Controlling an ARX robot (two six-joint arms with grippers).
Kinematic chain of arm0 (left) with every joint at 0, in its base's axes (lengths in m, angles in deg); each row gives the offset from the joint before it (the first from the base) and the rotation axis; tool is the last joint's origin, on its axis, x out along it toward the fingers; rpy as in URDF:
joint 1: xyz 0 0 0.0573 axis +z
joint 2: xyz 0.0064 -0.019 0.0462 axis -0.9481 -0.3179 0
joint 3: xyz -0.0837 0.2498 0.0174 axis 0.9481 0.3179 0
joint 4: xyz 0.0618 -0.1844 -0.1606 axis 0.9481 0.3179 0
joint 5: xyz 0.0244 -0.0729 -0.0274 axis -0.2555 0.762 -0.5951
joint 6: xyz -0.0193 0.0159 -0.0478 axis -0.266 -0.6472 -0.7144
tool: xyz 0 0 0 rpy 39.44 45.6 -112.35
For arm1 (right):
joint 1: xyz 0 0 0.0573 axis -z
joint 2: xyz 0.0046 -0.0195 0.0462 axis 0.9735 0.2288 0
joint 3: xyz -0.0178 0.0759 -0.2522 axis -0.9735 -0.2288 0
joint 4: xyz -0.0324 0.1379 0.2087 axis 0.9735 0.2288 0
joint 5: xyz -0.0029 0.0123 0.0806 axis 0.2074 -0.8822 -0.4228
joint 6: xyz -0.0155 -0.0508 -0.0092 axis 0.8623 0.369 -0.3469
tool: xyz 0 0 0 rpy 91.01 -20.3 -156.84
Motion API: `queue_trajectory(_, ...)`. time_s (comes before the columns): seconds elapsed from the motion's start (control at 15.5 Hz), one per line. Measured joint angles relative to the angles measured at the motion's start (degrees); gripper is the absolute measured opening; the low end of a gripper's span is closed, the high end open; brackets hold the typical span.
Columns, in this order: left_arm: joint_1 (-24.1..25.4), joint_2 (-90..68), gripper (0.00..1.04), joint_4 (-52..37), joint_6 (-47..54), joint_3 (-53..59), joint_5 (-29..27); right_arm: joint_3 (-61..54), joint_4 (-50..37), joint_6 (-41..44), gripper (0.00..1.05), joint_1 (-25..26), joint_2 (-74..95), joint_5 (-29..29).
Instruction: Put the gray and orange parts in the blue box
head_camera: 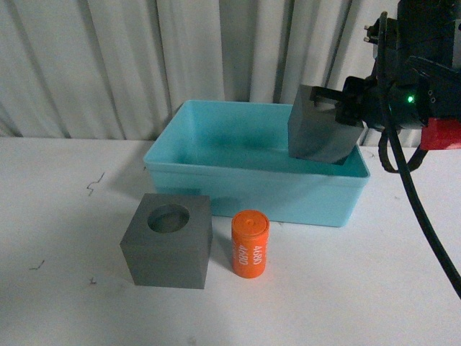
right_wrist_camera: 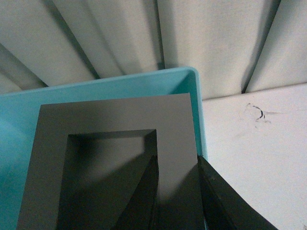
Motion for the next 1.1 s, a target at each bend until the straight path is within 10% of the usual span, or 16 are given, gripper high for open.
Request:
queue_trajectory(0.13,0.0,0.0,0.98,0.0,0.0,0.0,0.0,1.0,1.2,0.0,0.24,0.0,1.7,0.6)
queue_trajectory(0.58,0.0,0.0,0.98,0.0,0.0,0.0,0.0,-5.2,-5.2,-0.2,1.0,1.3,-6.6,3.7)
queue_trajectory(0.77,0.0,0.0,0.98,0.0,0.0,0.0,0.0,-21.7,-6.7,-1.8,0.98,5.9,-30.7,1.8)
queue_trajectory(1.1,0.0,0.0,0.98,0.0,0.0,0.0,0.0,-56.3,23.0,-14.2,0.98,6.3,-73.0,4.5)
